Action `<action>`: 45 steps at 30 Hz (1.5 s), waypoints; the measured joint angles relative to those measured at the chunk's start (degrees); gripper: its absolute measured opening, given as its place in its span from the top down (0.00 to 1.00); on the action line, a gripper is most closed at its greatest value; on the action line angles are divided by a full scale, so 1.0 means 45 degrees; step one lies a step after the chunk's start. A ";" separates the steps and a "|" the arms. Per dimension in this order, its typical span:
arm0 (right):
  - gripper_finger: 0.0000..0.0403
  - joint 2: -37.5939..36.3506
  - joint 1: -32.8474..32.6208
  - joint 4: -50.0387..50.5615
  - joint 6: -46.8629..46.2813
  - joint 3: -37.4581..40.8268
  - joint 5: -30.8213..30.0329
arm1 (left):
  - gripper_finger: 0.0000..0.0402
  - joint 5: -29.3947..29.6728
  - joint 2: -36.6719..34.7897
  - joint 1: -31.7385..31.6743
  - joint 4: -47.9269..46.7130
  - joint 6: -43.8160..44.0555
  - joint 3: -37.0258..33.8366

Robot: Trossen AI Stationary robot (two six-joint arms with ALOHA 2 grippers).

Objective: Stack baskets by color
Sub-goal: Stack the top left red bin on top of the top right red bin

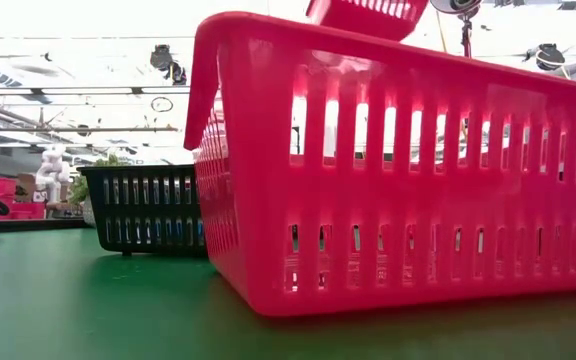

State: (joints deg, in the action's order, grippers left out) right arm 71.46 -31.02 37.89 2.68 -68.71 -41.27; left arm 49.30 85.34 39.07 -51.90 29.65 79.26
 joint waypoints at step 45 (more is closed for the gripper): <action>0.98 -0.3832 0.3687 -0.2340 0.2258 0.6436 0.2275 | 0.66 -0.1752 0.0379 0.0003 0.0558 0.0342 -0.0015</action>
State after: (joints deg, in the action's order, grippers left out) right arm 54.22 -14.43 27.36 12.85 -39.75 -31.03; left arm 41.42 87.05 39.08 -49.39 31.19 79.20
